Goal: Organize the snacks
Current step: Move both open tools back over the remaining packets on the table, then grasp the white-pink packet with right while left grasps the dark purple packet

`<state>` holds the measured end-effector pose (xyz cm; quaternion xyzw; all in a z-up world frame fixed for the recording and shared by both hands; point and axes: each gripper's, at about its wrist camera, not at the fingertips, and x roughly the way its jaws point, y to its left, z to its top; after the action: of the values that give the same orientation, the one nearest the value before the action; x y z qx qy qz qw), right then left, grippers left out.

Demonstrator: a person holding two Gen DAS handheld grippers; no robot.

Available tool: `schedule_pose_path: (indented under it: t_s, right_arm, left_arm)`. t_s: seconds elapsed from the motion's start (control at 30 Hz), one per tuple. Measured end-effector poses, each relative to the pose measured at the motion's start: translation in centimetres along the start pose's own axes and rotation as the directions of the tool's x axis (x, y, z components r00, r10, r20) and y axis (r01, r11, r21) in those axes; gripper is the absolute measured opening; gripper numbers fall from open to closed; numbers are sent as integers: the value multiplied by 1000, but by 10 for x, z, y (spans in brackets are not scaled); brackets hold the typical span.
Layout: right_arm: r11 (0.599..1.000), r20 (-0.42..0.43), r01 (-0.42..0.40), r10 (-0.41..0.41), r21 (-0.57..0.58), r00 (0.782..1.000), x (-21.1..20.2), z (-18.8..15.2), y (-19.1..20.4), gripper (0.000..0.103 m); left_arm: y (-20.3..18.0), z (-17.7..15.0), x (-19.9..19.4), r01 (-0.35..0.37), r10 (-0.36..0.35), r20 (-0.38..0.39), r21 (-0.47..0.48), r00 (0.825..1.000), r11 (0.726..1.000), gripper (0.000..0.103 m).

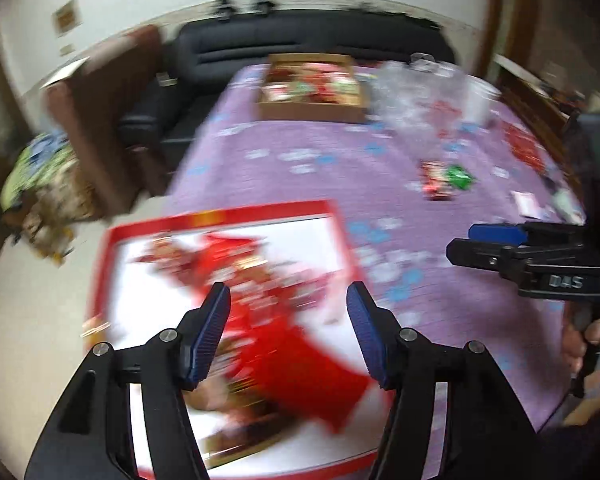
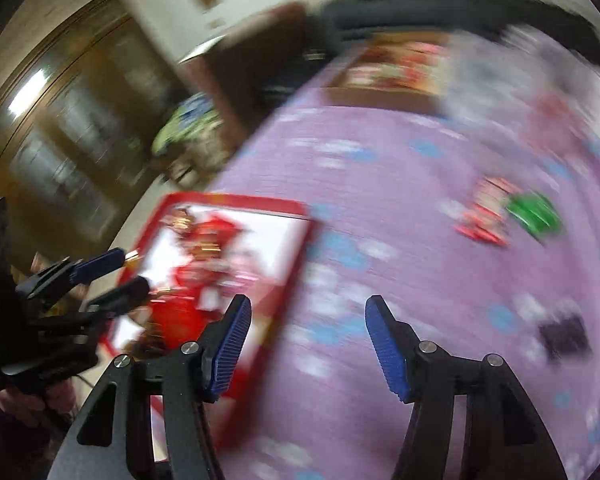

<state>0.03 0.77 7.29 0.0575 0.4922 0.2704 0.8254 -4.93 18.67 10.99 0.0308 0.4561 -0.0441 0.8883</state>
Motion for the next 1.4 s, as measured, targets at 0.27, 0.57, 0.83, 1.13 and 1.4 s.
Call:
schedule_pose_path:
  t_s: [0.27,0.57,0.83,1.13,1.4]
  right_arm:
    - [923,55,188,-219,336,974,-67,-50,-141,62]
    - [866,4,214,-242,451,970,-104,-56,-233,62]
    - [870,11,129,-153,475,988,-91,-3,-274,62]
    - [887,-50,196,-193,418,980,-44,41,-286,27]
    - [879,-99,147,-114,455,989,-45,-6,-279,15]
  left_arm:
    - [-120,24,42,224,-207,-91,287,974,931,65]
    - [-227,56,86,328,-313,-114,482,943,812,64]
    - [-260,73,135,398,-342,-203,444,917,803,64]
    - [-269,71,162,456,-381,-260,379,887,805,41]
    - [-250,56,147,478,-398,-271,380,876,792,39]
